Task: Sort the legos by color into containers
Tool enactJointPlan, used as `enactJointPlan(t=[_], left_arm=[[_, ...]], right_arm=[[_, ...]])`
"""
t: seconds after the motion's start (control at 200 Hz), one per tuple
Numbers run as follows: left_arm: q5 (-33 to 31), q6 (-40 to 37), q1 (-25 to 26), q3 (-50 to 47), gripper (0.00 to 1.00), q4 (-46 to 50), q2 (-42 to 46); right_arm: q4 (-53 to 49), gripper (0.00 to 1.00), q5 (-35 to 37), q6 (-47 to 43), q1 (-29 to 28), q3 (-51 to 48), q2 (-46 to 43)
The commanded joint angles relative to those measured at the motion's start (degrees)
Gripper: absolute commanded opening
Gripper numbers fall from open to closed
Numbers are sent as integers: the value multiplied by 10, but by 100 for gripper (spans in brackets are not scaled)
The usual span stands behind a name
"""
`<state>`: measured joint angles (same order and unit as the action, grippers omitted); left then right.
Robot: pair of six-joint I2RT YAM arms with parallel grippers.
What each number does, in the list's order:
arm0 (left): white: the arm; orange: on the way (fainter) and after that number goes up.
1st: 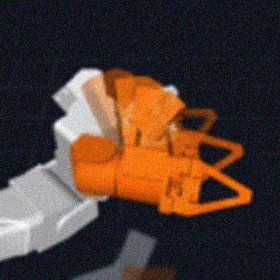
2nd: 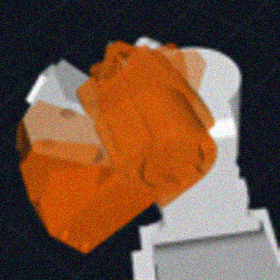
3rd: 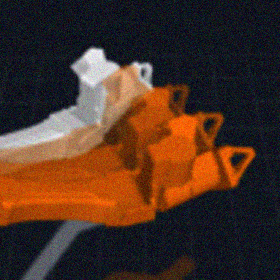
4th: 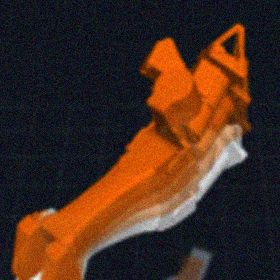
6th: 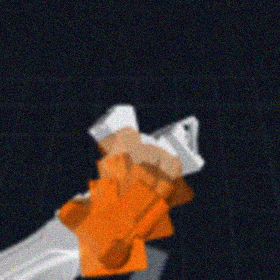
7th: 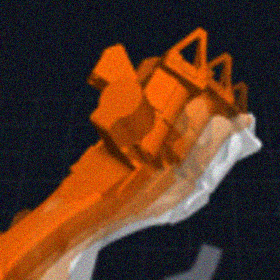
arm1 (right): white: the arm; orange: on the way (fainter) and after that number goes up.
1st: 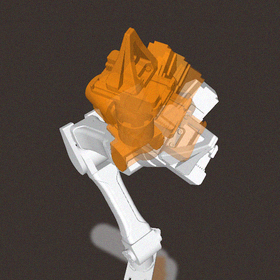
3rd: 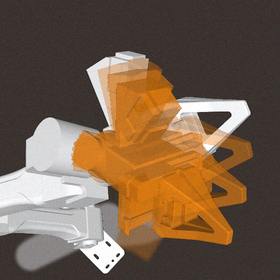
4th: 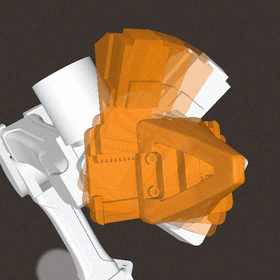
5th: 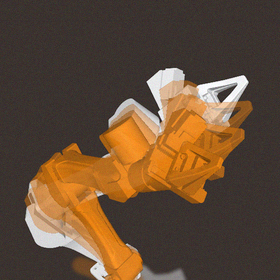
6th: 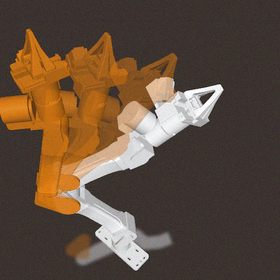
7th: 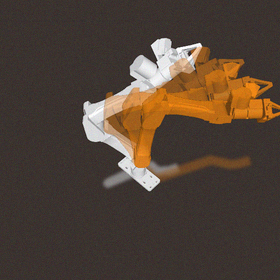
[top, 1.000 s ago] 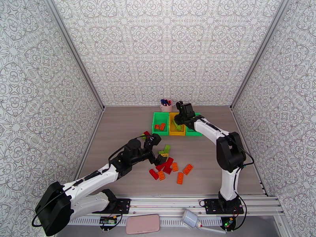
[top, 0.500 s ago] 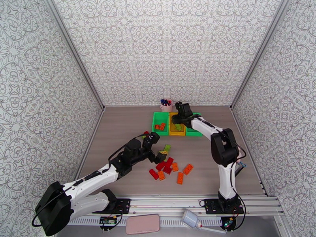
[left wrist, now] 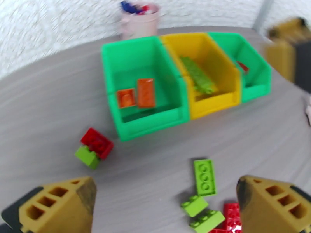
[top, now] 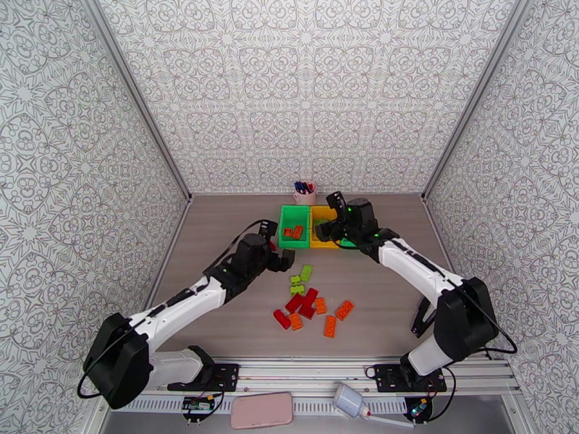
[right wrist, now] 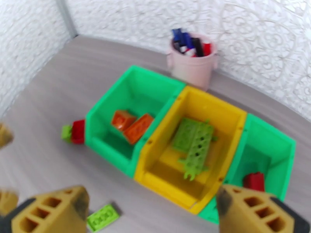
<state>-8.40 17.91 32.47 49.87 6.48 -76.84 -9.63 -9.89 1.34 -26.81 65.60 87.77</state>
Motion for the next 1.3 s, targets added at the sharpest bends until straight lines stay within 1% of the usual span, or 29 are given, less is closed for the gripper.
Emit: enactJointPlan(t=[0.0, 0.085, 0.16, 0.25, 0.38, 0.59, 0.77, 0.93, 1.105, 1.295], left_arm=[[-44, 103, -30, 47, 100, 103, -42], [-35, 163, -59, 73, 100, 135, -79], [-21, 189, -81, 98, 100, 150, -114], [-20, 197, -101, 150, 98, 191, -167], [-31, 220, -125, 230, 92, 253, -248], [-14, 247, -162, 315, 86, 282, -345], [-12, 259, -172, 376, 80, 322, -410], [-5, 256, -164, 388, 75, 335, -432], [3, 252, -149, 371, 70, 340, -420], [9, 253, -138, 344, 68, 335, -397]], right_arm=[[19, 91, -55, -34, -16, -42, -44], [21, 92, -71, -41, -25, -63, -71], [19, 92, -78, -44, -31, -72, -84], [15, 93, -77, -44, -33, -75, -89], [13, 93, -77, -46, -34, -74, -85], [8, 93, -76, -44, -34, -72, -82], [6, 94, -67, -42, -34, -80, -88], [3, 94, -60, -42, -35, -86, -93], [4, 94, -58, -41, -34, -87, -96], [12, 94, -60, -38, -35, -90, -96]])
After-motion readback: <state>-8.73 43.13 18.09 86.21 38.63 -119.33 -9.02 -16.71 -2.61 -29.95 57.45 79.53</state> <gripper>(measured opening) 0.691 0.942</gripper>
